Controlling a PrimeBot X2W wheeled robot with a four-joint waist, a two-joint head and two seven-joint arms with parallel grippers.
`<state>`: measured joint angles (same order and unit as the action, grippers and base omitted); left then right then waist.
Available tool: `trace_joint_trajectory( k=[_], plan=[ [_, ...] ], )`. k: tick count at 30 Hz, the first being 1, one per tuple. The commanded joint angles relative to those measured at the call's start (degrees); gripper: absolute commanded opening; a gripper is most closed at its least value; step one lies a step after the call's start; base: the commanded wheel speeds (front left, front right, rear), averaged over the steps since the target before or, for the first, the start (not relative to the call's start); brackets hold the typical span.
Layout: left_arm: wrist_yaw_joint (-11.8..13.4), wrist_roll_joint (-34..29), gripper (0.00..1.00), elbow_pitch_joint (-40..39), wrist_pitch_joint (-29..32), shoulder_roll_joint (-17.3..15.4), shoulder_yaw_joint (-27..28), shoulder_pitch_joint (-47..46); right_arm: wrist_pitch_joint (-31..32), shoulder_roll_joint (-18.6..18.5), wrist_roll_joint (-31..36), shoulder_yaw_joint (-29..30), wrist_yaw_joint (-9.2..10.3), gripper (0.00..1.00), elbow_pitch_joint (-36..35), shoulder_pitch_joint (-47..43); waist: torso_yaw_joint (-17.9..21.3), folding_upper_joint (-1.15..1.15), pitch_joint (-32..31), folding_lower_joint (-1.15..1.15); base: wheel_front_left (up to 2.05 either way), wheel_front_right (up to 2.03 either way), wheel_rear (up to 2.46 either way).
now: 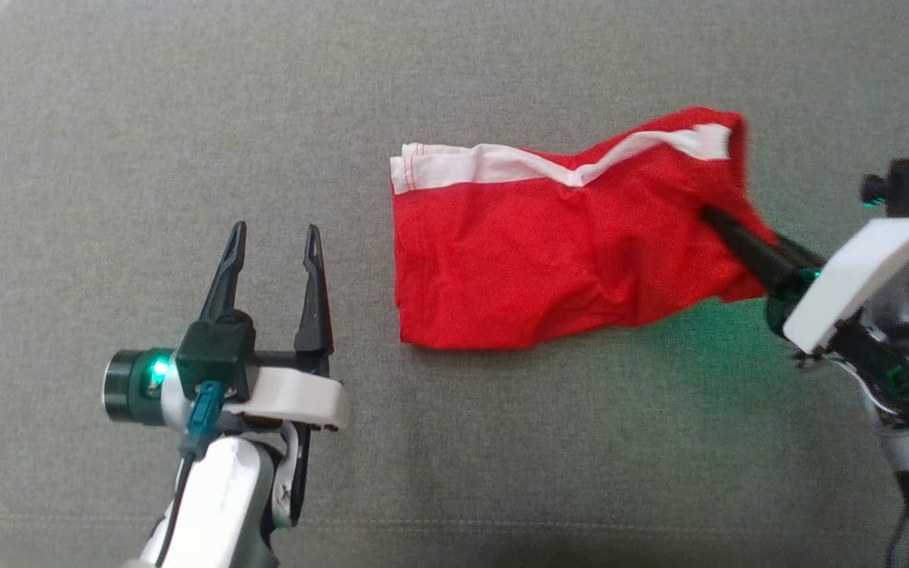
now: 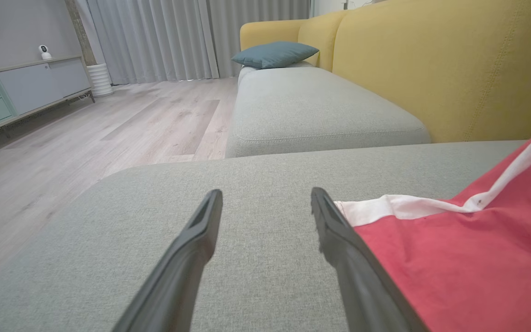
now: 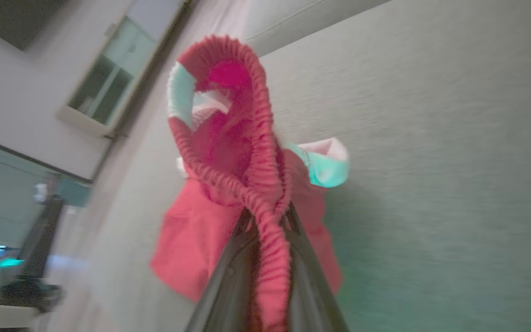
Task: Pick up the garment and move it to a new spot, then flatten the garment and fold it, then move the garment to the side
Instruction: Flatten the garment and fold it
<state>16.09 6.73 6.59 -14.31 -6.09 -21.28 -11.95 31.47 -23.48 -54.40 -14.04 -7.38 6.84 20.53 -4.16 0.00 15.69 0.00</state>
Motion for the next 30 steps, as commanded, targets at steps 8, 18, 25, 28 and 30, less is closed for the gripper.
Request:
trace_joint_trajectory(
  k=[8, 18, 25, 28, 30],
  plan=[
    [-0.58, -0.05, 1.00, -1.27, -0.68, -0.67, 0.91, -0.38, 12.57, 11.85, -21.06, 1.20, -0.11, 0.00, 1.59, 6.26, -0.95, 0.00, -0.93, 0.00, 0.00, 0.00, 0.00],
    [-1.18, 0.03, 1.00, -0.96, -0.69, -0.14, -0.29, -1.66, 3.34, 19.64, -13.36, -6.00, -0.11, 0.00, 14.23, 12.46, -3.71, 0.00, 1.30, 0.00, 0.00, 0.00, 0.00],
    [-1.12, 0.10, 1.00, -0.80, -0.69, 0.18, -0.57, -1.95, -5.43, 20.49, -11.43, -12.41, -0.11, 0.11, 19.95, 14.44, -4.53, 0.00, 1.96, 0.00, 0.00, 0.00, 0.00],
    [-1.00, 0.03, 1.00, -0.71, -0.69, 0.21, -0.53, -1.97, -11.28, 20.50, -7.20, -16.60, -0.11, 1.00, 19.57, 15.71, -4.23, 0.00, 2.04, 0.00, 0.00, 0.00, 0.00],
    [-0.98, 0.00, 1.00, -0.66, -0.69, 0.22, -0.52, -2.08, -15.67, 19.89, -4.83, -19.13, -0.11, 1.00, 18.37, 16.14, -3.90, 0.00, 2.01, 0.00, 0.00, 0.00, 0.00]
  ],
)
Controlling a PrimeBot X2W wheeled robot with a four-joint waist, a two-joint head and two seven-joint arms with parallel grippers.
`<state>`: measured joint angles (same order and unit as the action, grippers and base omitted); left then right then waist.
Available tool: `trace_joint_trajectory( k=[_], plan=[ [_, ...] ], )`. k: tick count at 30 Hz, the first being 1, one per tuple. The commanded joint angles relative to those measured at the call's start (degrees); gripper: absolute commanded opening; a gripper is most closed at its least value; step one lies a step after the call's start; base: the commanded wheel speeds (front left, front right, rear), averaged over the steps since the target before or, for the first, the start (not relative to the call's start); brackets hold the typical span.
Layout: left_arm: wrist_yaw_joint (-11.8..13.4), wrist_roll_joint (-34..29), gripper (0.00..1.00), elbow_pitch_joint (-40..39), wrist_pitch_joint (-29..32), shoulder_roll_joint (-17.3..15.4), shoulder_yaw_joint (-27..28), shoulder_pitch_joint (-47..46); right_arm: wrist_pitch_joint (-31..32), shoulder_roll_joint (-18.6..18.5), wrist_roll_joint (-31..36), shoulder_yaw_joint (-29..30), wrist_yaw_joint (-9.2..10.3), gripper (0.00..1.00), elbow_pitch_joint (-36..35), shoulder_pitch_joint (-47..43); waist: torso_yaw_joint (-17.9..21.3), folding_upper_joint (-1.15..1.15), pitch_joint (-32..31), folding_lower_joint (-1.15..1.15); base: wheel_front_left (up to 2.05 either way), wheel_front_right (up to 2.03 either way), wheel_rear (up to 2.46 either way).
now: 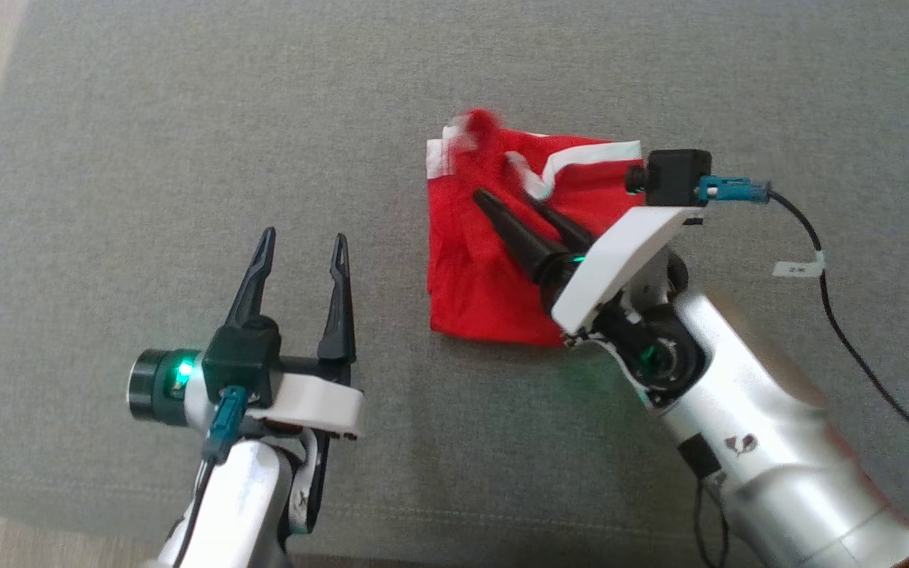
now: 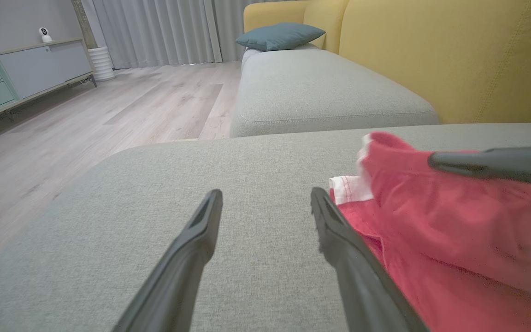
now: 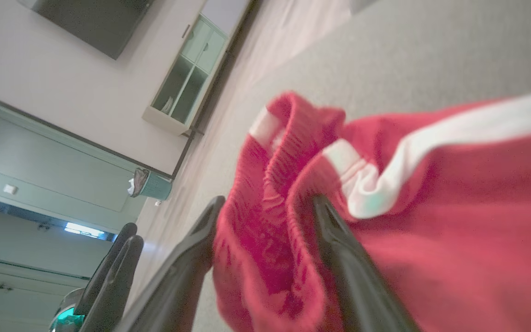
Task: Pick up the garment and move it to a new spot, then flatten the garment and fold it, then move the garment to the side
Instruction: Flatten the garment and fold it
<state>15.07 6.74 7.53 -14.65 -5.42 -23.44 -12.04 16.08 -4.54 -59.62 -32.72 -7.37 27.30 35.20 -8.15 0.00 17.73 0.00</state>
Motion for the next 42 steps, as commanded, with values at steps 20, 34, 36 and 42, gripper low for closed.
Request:
trace_joint_trajectory(
  k=[20, 34, 36, 42],
  plan=[
    [1.41, 0.33, 1.00, -2.32, -0.35, -3.00, 4.54, -0.09, -30.60, -10.95, 38.00, 14.87, -0.12, 1.00, -14.97, -14.33, 7.49, 0.00, -3.71, 0.00, 0.00, 0.00, 0.00],
    [2.90, 1.32, 1.00, -3.82, 0.93, -6.01, 6.33, 5.14, -24.84, -4.05, 45.54, 26.84, -0.12, 1.00, -29.30, -32.37, 11.22, 0.00, -8.73, 0.00, 0.00, 0.00, 0.00],
    [3.04, 1.45, 1.00, -4.15, 1.32, -6.27, 6.18, 6.46, -23.97, -3.46, 45.82, 27.21, -0.12, 1.00, -30.11, -33.64, 11.37, 0.00, -9.89, 0.00, 0.00, 0.00, 0.00],
    [3.54, 2.17, 1.00, -4.68, 2.29, -6.79, 6.13, 9.92, -21.66, -2.15, 46.55, 27.90, -0.12, 1.00, -31.86, -36.99, 10.99, 0.00, -13.08, 0.00, 0.00, 0.00, 0.00]
  ],
)
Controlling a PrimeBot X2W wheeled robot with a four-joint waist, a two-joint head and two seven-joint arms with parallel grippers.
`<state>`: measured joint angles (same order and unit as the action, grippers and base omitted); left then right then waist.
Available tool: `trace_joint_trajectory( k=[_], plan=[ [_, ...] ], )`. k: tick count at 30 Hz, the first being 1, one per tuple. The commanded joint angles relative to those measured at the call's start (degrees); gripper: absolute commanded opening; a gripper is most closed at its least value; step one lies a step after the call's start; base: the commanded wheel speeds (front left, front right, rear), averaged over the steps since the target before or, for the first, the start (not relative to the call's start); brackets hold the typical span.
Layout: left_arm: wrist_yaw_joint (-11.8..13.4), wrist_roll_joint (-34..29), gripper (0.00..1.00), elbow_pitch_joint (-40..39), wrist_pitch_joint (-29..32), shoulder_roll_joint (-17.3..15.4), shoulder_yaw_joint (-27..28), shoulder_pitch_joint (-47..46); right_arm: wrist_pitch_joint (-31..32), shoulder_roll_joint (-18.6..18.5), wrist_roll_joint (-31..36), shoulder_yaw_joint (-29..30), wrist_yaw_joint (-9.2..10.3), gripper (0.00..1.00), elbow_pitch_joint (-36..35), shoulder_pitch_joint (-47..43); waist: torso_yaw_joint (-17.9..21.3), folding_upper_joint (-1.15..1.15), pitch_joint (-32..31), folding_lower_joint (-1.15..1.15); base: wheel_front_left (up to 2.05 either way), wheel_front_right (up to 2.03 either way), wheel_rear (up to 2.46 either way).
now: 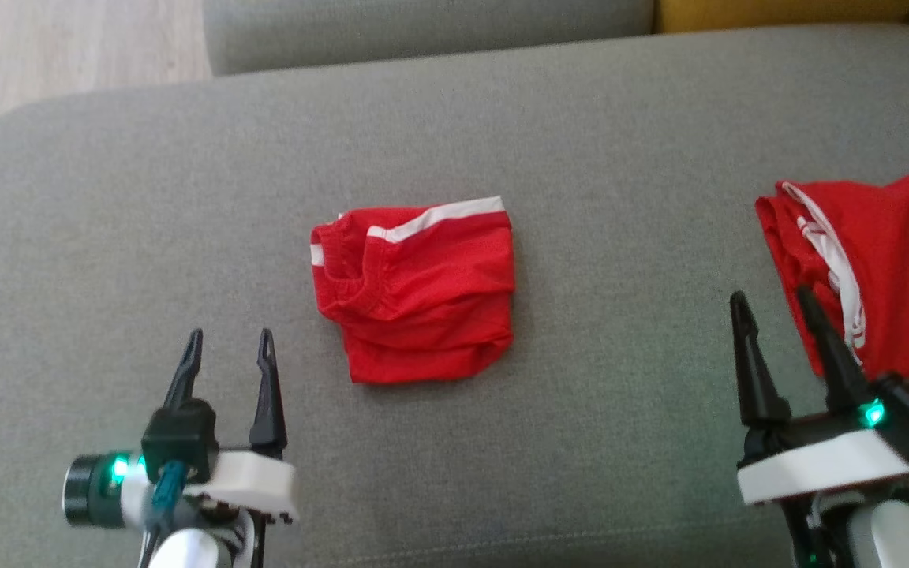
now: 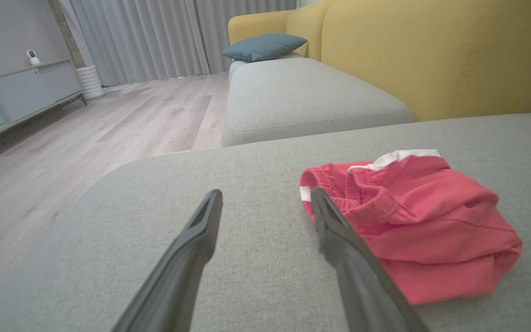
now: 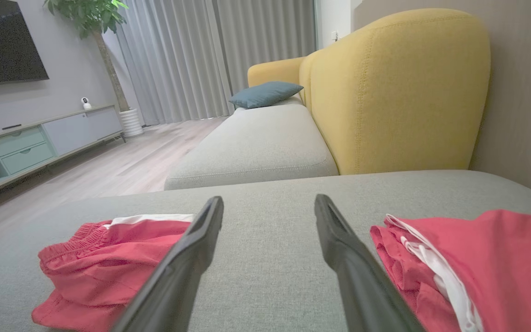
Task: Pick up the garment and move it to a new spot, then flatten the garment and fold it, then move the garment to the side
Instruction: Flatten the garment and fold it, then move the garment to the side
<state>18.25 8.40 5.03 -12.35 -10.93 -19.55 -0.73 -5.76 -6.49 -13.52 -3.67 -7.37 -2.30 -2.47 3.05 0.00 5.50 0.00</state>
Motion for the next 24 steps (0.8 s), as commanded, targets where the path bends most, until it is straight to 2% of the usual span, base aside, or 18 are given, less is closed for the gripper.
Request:
trace_joint_trajectory(
  k=[1, 11, 24],
  plan=[
    [0.51, 0.59, 1.00, -2.34, 0.13, -1.35, 2.24, -0.81, 0.49, -0.04, 0.52, -1.16, -0.12, 1.00, -2.46, 0.24, -0.32, 0.00, -1.37, 0.00, 0.00, 0.00, 0.00],
    [1.41, 1.02, 1.00, -4.02, 1.62, -2.38, 1.98, 3.52, 2.69, 1.02, 0.80, -1.36, -0.12, 1.00, -3.59, -2.96, -1.09, 0.00, -5.33, 0.00, 0.00, 0.00, 0.00],
    [2.48, 0.67, 1.00, -5.68, 2.36, -2.86, 1.45, 4.52, 3.62, 1.57, 0.76, -0.92, -0.12, 1.00, -4.48, -4.05, -1.49, 0.00, -5.99, 0.00, 0.00, 0.00, 0.00]
  ],
)
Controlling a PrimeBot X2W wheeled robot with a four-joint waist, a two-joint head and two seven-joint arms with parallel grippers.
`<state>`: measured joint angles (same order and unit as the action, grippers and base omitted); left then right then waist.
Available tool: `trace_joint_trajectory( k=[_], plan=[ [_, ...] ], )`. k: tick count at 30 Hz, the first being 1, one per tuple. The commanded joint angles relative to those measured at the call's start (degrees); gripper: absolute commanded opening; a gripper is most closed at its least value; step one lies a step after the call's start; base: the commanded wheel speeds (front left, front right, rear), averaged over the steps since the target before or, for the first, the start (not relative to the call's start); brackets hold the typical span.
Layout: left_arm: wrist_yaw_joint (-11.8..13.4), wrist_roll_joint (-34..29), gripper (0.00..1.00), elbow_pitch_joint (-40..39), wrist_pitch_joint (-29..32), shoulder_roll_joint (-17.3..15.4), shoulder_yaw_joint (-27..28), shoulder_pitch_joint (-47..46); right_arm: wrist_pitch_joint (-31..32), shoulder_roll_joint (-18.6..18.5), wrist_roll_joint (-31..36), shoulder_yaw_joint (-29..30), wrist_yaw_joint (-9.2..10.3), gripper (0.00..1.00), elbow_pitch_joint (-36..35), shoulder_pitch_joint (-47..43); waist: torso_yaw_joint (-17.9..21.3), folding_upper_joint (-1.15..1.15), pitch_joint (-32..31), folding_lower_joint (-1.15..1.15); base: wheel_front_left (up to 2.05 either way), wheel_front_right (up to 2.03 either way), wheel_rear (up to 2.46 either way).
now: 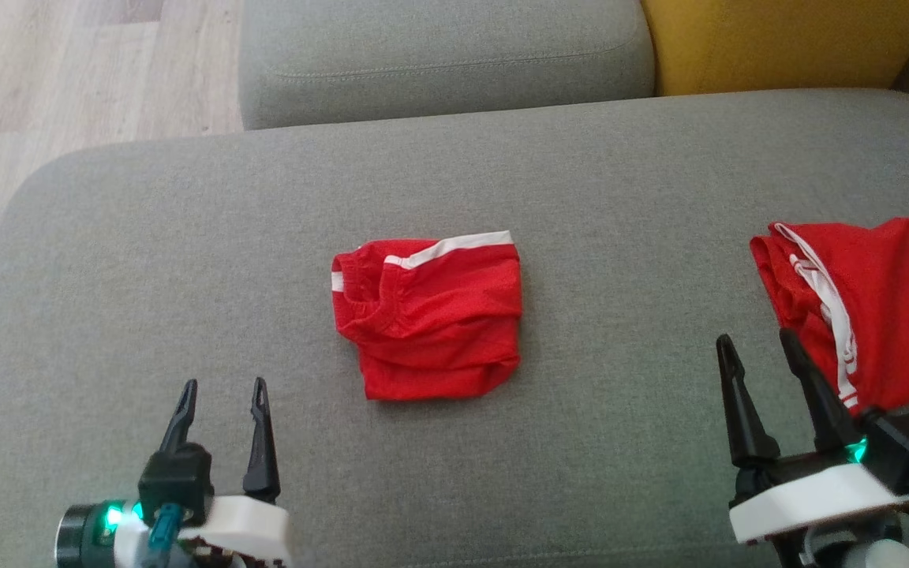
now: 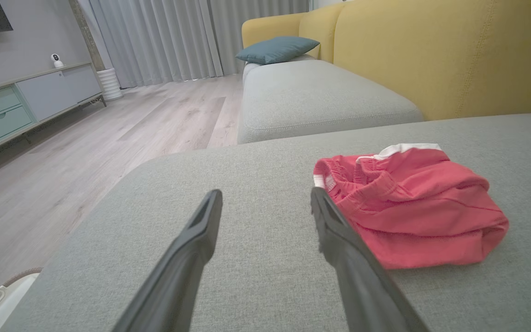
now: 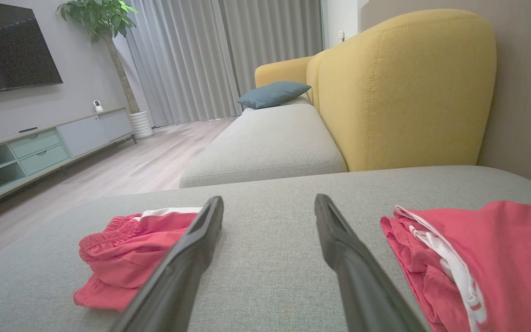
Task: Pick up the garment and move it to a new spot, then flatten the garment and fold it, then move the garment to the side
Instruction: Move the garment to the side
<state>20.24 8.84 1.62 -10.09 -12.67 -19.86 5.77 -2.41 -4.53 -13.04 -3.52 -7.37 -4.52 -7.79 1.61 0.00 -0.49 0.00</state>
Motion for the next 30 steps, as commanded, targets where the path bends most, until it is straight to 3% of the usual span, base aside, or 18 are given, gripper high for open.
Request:
trace_joint_trajectory(
  k=[1, 19, 30],
  plan=[
    [0.53, 0.19, 1.00, -2.33, 0.11, -1.14, 1.70, -2.03, 0.30, -0.35, 0.30, -1.01, -0.12, 1.00, -2.30, 1.24, -0.11, 0.00, 0.00, 0.00, 0.00, 0.00, 0.00],
    [0.85, -0.17, 1.00, -2.58, -0.21, -1.78, 1.05, -3.27, 1.13, -0.04, 0.53, 0.06, -0.12, 1.00, -2.08, 1.21, -1.22, 0.00, 0.50, 0.00, 0.00, 0.00, 0.00],
    [-0.72, -1.65, 1.00, -3.42, -3.00, -0.66, -0.55, -11.56, 2.72, -2.40, -1.42, -1.12, -0.12, 1.00, 2.72, 9.86, -6.27, 0.00, 8.88, 0.00, 0.00, 0.00, 0.00]
  ],
)
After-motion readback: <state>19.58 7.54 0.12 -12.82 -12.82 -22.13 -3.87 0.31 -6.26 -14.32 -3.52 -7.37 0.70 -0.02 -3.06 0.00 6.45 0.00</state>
